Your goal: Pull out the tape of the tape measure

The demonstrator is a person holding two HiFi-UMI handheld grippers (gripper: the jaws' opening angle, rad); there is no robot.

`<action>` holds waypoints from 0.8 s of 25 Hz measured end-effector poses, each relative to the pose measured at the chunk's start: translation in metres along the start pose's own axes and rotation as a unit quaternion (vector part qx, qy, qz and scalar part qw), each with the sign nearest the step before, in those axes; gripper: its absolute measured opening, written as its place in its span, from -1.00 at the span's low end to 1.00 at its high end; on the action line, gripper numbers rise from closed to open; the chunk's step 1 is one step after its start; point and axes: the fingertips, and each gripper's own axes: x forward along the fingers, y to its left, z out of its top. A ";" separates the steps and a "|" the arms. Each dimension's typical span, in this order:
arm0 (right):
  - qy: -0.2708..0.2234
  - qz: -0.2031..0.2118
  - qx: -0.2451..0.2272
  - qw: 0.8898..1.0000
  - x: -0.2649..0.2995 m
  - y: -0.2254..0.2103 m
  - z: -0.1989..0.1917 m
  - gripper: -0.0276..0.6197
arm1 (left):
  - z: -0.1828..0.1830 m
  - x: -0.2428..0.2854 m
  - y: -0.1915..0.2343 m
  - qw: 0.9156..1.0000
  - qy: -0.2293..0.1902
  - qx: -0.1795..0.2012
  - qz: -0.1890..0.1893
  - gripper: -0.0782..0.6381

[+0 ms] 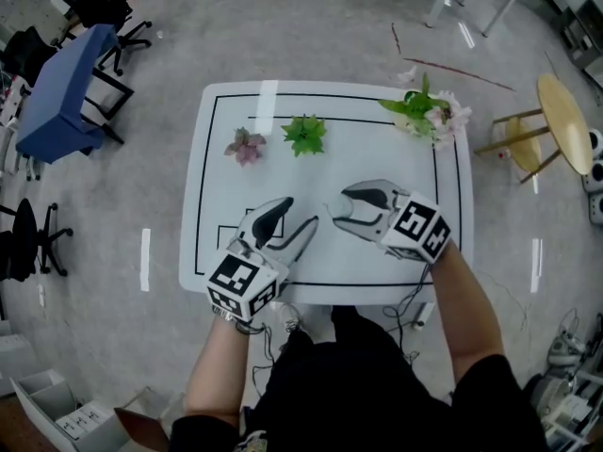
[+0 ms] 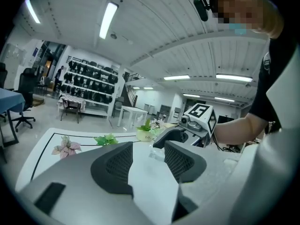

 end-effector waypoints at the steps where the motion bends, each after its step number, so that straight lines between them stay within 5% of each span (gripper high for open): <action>1: -0.007 0.008 -0.004 1.000 -0.004 0.004 0.003 -0.26 | 0.000 0.000 -0.004 1.000 0.003 0.005 -0.011 -0.19; 13: -0.021 0.058 -0.028 0.998 -0.028 0.051 0.037 -0.26 | 0.003 -0.008 -0.043 0.991 0.025 0.060 -0.113 -0.23; 20: -0.014 0.078 -0.050 0.996 -0.036 0.072 0.046 -0.26 | 0.006 -0.021 -0.066 0.978 0.030 0.074 -0.190 -0.41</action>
